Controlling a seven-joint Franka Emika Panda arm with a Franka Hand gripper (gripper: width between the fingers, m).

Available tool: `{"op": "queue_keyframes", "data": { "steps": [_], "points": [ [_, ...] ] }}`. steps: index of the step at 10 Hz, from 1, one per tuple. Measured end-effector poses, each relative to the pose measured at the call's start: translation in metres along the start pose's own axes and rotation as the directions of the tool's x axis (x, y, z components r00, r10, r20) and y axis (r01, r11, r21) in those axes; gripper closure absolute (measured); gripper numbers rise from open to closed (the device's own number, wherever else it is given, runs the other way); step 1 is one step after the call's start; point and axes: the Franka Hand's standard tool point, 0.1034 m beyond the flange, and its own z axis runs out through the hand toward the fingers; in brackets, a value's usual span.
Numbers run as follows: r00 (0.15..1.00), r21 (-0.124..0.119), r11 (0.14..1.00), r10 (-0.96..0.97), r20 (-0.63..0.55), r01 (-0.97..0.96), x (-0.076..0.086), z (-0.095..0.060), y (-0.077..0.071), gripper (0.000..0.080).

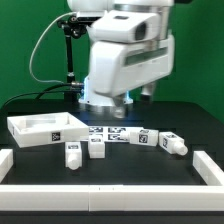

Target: Assemble one leg

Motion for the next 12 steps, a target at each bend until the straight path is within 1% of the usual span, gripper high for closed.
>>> {"op": "queue_keyframes", "data": {
  "steps": [1, 2, 3, 5, 8, 9, 10, 11, 12],
  "points": [
    [0.999, -0.033, 0.999, 0.035, -0.016, -0.036, -0.032, 0.0, 0.004, 0.015],
    [0.998, -0.028, 0.997, 0.066, -0.01, -0.067, -0.069, -0.003, 0.008, 0.015],
    [0.998, -0.023, 0.997, 0.068, -0.005, -0.068, -0.086, -0.005, 0.015, 0.015],
    [0.998, -0.016, 0.997, 0.069, -0.003, -0.069, -0.08, -0.005, 0.012, 0.015],
    [0.997, -0.013, 0.997, 0.072, -0.001, -0.072, -0.082, -0.003, 0.011, 0.015],
    [0.972, -0.032, 0.972, 0.233, -0.026, -0.234, -0.083, 0.01, -0.001, 0.015],
    [0.969, -0.025, 0.969, 0.243, -0.034, -0.244, -0.092, 0.028, -0.011, 0.015],
    [0.966, -0.01, 0.967, 0.255, -0.036, -0.255, -0.102, 0.038, -0.005, 0.015],
    [0.965, -0.013, 0.966, 0.259, -0.038, -0.26, -0.098, 0.033, -0.003, 0.015]
  ]
}}
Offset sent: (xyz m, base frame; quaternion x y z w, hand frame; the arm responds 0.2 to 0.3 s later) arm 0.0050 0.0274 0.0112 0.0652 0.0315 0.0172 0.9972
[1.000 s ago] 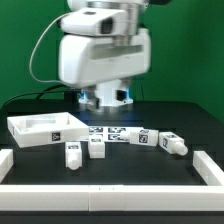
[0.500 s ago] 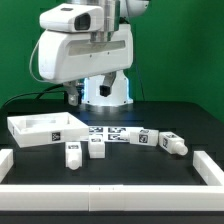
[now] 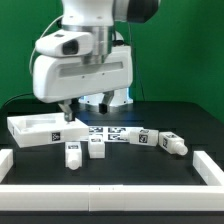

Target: Assemble one leg

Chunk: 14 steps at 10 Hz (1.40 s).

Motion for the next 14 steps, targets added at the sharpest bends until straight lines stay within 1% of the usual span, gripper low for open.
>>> {"op": "queue_keyframes", "data": {
  "steps": [1, 4, 5, 6, 7, 10, 11, 12, 13, 14],
  "points": [
    [1.0, -0.003, 1.0, -0.008, -0.003, 0.008, 0.002, -0.001, -0.001, 0.015],
    [1.0, 0.001, 1.0, 0.015, -0.003, -0.015, 0.001, 0.001, -0.002, 0.015],
    [0.983, 0.01, 0.983, 0.184, -0.015, -0.184, -0.006, 0.013, -0.013, 0.015],
    [0.955, 0.023, 0.955, 0.295, -0.018, -0.295, -0.013, 0.027, -0.026, 0.015],
    [0.957, 0.043, 0.956, 0.291, -0.013, -0.29, -0.015, 0.03, -0.026, 0.015],
    [0.957, 0.042, 0.957, 0.289, -0.014, -0.288, -0.014, 0.031, -0.026, 0.015],
    [0.945, 0.04, 0.944, 0.328, -0.016, -0.327, -0.015, 0.034, -0.029, 0.015],
    [0.91, 0.034, 0.91, 0.414, -0.015, -0.414, -0.021, 0.048, -0.043, 0.015],
    [0.888, 0.033, 0.888, 0.46, -0.007, -0.46, -0.023, 0.06, -0.056, 0.015],
    [0.887, 0.037, 0.886, 0.462, 0.003, -0.462, -0.026, 0.067, -0.057, 0.015]
  ]
}}
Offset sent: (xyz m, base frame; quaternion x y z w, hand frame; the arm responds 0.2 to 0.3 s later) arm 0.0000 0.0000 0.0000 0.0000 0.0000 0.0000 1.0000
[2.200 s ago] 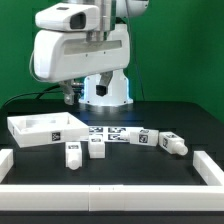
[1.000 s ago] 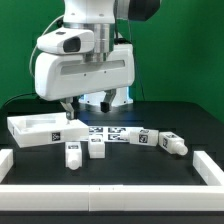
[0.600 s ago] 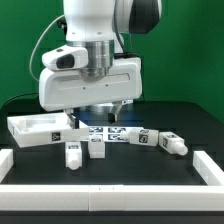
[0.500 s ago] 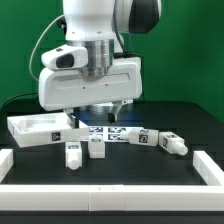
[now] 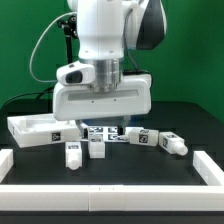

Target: Assemble one leg

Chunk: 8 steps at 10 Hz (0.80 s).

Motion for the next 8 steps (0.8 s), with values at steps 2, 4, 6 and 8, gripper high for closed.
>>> {"op": "queue_keyframes", "data": {
  "steps": [2, 4, 6, 8],
  "points": [
    [1.0, -0.001, 1.0, 0.007, -0.012, -0.007, 0.0, 0.006, 0.007, 0.015],
    [0.999, -0.012, 0.999, -0.039, -0.029, 0.039, -0.001, 0.016, 0.01, 0.015],
    [0.999, -0.012, 0.999, -0.041, -0.028, 0.04, -0.001, 0.016, 0.009, 0.0277],
    [0.999, -0.011, 0.999, -0.041, -0.028, 0.041, -0.001, 0.016, 0.009, 0.0412]
  ]
}}
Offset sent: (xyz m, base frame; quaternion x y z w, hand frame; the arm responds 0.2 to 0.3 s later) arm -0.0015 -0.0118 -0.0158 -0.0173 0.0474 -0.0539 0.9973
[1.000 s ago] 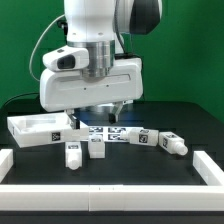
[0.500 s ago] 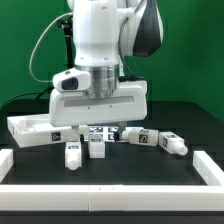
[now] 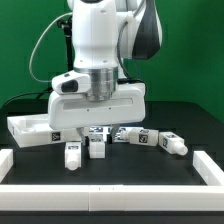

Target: Assemble one leg

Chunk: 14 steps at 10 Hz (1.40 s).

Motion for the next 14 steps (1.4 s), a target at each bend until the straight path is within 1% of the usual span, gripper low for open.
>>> {"op": "queue_keyframes", "data": {
  "steps": [1, 2, 3, 4, 5, 7, 10, 14],
  "points": [
    [1.0, 0.0, 1.0, 0.0, 0.0, 0.0, 0.0, 0.0, 0.0, 0.0518],
    [0.999, -0.005, 0.999, 0.043, -0.015, -0.043, -0.005, 0.0, -0.004, 0.0518],
    [0.997, -0.006, 0.998, 0.07, -0.016, -0.07, -0.016, 0.001, -0.014, 0.0518],
    [0.996, -0.005, 0.996, 0.087, -0.01, -0.087, -0.022, 0.002, -0.022, 0.0518],
    [0.995, -0.004, 0.995, 0.101, -0.016, -0.101, -0.023, 0.002, -0.024, 0.0518],
    [0.996, -0.008, 0.996, 0.085, -0.029, -0.085, -0.025, 0.001, -0.02, 0.0518],
    [0.996, -0.009, 0.997, 0.08, -0.026, -0.08, -0.029, 0.001, -0.013, 0.0517],
    [0.996, -0.009, 0.997, 0.08, -0.025, -0.08, -0.029, 0.002, -0.013, 0.0517]
  ]
}}
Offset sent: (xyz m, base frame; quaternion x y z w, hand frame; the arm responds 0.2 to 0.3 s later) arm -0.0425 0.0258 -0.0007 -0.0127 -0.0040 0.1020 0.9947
